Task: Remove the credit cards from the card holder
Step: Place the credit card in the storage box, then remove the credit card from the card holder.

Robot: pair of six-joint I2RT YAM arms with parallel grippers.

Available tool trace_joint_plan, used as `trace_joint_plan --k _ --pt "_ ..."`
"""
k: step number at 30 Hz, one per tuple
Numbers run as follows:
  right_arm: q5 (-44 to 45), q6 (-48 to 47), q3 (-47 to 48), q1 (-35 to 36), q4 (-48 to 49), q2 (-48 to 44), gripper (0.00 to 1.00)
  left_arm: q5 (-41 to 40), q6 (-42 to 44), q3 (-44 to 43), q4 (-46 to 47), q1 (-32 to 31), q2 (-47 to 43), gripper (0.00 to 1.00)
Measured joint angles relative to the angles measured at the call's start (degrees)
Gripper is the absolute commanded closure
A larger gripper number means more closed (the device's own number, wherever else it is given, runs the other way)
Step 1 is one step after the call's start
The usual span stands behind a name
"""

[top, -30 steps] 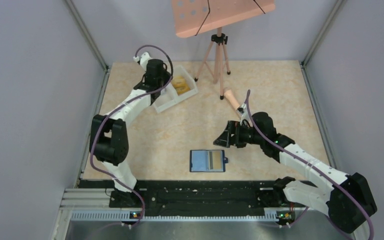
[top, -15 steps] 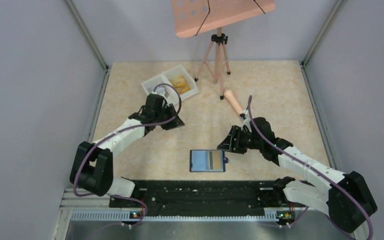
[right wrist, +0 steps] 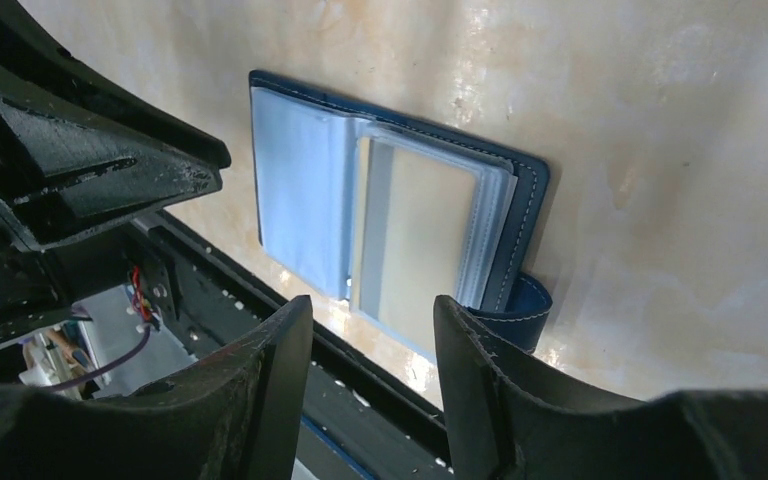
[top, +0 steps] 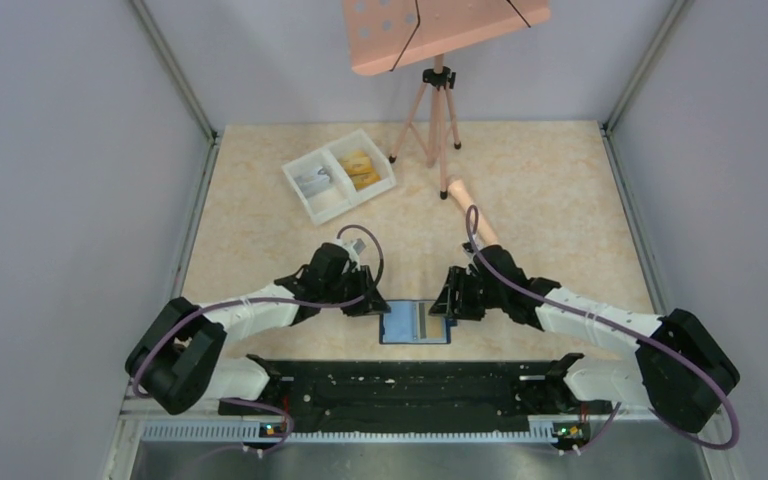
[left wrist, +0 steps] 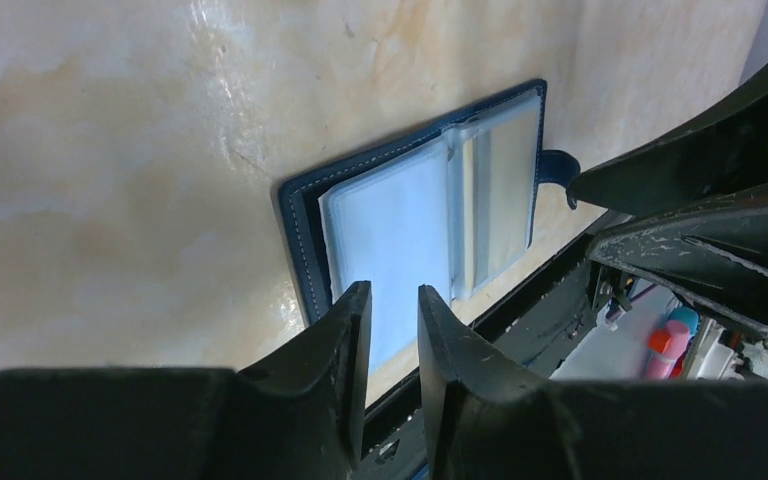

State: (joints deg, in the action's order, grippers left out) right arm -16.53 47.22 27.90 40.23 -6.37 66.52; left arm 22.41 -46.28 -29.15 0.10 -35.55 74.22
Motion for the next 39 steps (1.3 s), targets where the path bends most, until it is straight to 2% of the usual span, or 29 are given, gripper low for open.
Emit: trace_joint_plan --k 12,30,39 --pt "0.9 0.57 -0.24 0.2 3.34 4.76 0.54 0.2 -3.48 4.26 8.33 -1.75 2.45 0.74" --pt "2.16 1.03 -0.76 2.08 5.95 7.76 0.55 -1.7 -3.67 6.16 8.52 -2.67 2.4 0.74" --pt "1.77 4.96 -1.92 2.14 10.23 8.39 0.55 -2.14 -3.8 6.21 8.98 -3.32 2.43 0.74"
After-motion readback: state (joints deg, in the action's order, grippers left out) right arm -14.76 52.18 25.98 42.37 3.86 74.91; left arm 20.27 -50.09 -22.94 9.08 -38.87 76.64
